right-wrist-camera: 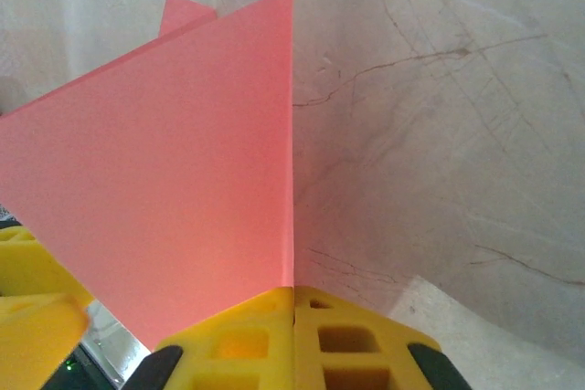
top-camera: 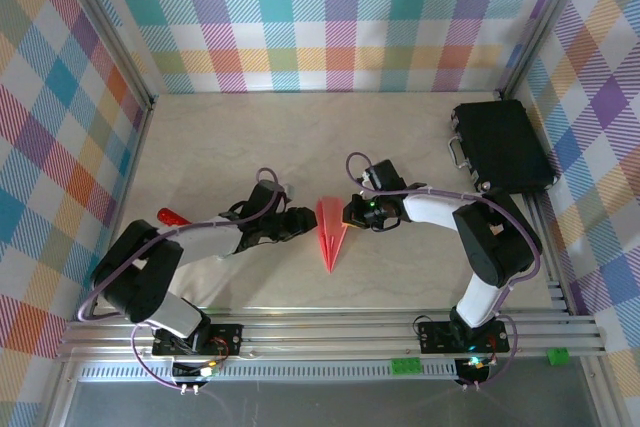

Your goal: Fold a paper plane with a square sheet of paper (pick it up from the middle)

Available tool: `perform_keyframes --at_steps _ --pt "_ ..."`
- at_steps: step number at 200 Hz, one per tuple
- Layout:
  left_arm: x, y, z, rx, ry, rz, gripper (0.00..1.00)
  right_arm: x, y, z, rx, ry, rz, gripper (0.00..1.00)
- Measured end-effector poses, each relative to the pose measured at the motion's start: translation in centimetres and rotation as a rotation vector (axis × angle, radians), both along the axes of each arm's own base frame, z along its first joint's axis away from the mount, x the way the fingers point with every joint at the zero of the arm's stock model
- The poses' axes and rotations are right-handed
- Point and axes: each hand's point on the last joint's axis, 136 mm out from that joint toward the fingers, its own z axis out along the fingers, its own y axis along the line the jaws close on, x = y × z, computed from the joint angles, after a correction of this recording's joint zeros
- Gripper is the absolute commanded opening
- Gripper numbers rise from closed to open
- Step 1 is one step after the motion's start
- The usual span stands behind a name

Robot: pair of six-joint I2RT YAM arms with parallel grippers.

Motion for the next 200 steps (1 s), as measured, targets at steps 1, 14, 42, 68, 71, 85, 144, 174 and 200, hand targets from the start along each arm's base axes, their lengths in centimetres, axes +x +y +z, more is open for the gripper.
perform_keyframes --at_steps 1,14,42,68,71,85,144,174,200 --pt "0.0 0.0 0.0 0.0 0.002 0.0 0.38 0.0 0.0 0.0 0.0 0.0 0.0 0.06" --pt "0.0 -0.6 -0.6 0.0 0.018 -0.008 0.35 0.0 0.0 0.0 0.0 0.0 0.0 0.06" --pt "0.0 -1.6 -1.7 -0.003 0.053 -0.025 0.23 0.0 0.0 -0.1 -0.001 0.001 0.0 0.05" --pt "0.3 -2.0 -2.0 -0.003 0.055 -0.026 0.11 -0.1 -0.1 -0.2 -0.003 0.005 -0.002 0.03" --pt "0.3 -2.0 -2.0 -0.002 0.051 -0.028 0.11 -0.2 -0.2 -0.3 -0.003 0.005 -0.002 0.04" --pt "0.5 -1.8 -2.1 0.007 0.045 -0.016 0.06 -0.2 -0.2 -0.3 -0.005 0.007 -0.003 0.03" --pt "1.8 -0.2 0.6 0.035 -0.037 0.065 0.02 0.9 -1.0 1.3 0.007 -0.044 -0.037 0.03" --pt "2.2 0.6 0.9 0.047 -0.06 0.101 0.02 1.1 -1.2 1.4 0.008 -0.047 -0.045 0.05" --pt "1.9 1.7 -0.3 0.073 -0.031 0.142 0.02 1.3 -1.2 1.4 0.015 -0.057 -0.046 0.07"
